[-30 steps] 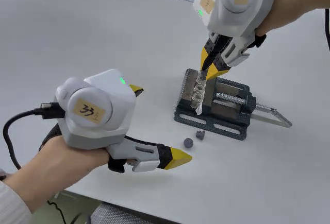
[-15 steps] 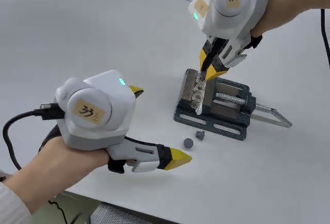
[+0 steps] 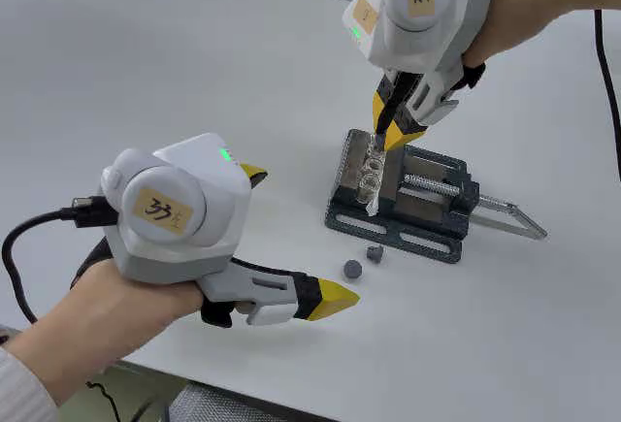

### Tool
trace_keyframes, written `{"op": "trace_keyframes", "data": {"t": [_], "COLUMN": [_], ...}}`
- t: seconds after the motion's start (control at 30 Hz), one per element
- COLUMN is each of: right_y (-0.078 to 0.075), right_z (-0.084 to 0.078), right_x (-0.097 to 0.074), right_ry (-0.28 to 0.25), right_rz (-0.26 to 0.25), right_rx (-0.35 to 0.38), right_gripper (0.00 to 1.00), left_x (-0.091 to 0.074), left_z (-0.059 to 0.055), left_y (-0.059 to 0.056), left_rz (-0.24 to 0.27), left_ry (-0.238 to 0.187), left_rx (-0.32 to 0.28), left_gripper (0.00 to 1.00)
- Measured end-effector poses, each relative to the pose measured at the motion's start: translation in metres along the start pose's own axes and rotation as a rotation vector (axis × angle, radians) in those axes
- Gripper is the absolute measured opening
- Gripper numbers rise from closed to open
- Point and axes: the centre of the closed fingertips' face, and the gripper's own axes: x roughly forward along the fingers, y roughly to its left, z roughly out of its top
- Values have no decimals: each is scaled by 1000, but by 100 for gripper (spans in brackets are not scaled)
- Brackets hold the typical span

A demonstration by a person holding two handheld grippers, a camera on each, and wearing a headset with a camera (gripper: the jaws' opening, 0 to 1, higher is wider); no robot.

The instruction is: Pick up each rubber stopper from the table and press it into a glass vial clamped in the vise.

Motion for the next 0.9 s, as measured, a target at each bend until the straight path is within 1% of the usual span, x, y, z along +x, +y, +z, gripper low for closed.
{"op": "trace_keyframes", "data": {"t": [0.13, 0.17, 0.23, 0.27, 0.3, 0.33, 0.37, 0.4, 0.5, 0.8, 0.83, 0.9], "right_y": [-1, -2, -4, -4, -3, 0, 1, 2, 1, 2, 2, 2], "right_z": [2, 1, 2, 1, 1, 0, 0, 0, 1, 2, 2, 2], "right_x": [0, 1, 1, 1, 1, 1, 1, 0, 1, 1, 1, 1], "right_ry": [22, 32, 31, 28, 23, 14, 12, 12, 10, 1, 0, 0], "right_rz": [6, 8, 10, 10, 10, 6, 7, 6, -2, -12, -14, -14], "right_rx": [2, 26, 41, 74, 85, 132, 148, 137, 172, 165, 144, 147], "right_gripper": [5, 5, 4, 4, 4, 4, 4, 4, 4, 5, 6, 6], "left_x": [0, 0, 0, 0, 0, 0, 0, 0, 1, 2, 1, 1], "left_z": [1, 1, 1, 1, 1, 1, 1, 2, 2, 3, 3, 2], "left_y": [-1, 0, 0, 0, 0, 0, 0, 1, 1, 0, 0, 1], "left_rz": [-1, 0, 0, 1, 1, 1, 1, 1, 0, -1, -1, 0], "left_ry": [-1, -1, -1, 0, 0, -2, -2, -2, -4, -7, -7, -7], "left_rx": [1, 0, 0, 0, 1, 0, 0, -1, 0, 1, 1, 0], "left_gripper": [96, 96, 96, 96, 96, 96, 96, 96, 96, 96, 96, 96]}}
